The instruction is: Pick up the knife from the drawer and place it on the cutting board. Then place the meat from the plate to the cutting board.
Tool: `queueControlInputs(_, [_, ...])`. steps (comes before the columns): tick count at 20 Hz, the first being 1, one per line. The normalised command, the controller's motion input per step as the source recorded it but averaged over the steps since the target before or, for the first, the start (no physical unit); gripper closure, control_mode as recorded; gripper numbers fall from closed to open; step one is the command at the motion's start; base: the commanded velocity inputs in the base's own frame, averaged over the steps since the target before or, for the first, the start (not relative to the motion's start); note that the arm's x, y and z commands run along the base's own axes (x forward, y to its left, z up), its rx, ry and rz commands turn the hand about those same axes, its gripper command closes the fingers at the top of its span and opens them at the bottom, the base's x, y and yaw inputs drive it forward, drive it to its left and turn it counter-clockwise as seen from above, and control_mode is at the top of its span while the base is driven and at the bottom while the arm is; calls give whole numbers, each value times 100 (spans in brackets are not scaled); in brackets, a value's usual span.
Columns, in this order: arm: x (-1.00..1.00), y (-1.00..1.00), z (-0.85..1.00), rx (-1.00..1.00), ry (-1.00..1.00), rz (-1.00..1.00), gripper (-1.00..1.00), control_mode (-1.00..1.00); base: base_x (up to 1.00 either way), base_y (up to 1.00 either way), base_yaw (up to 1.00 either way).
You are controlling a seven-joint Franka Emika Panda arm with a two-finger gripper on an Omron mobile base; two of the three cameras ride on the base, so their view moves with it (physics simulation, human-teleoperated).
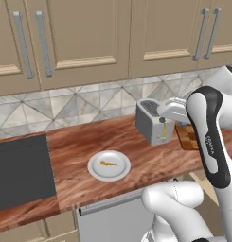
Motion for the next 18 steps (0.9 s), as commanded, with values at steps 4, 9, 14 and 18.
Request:
queueControlInputs(4, [0, 0, 0, 0, 0, 0, -100, 100, 0, 0, 22])
queueControlInputs(9, [0, 0, 0, 0, 0, 0, -100, 100, 0, -44, 19])
queueControlInputs(14, [0, 0, 0, 0, 0, 0, -100, 100, 0, -74, 17])
queueControlInputs(18, [0, 0, 0, 0, 0, 0, -100, 100, 1, -40, 14])
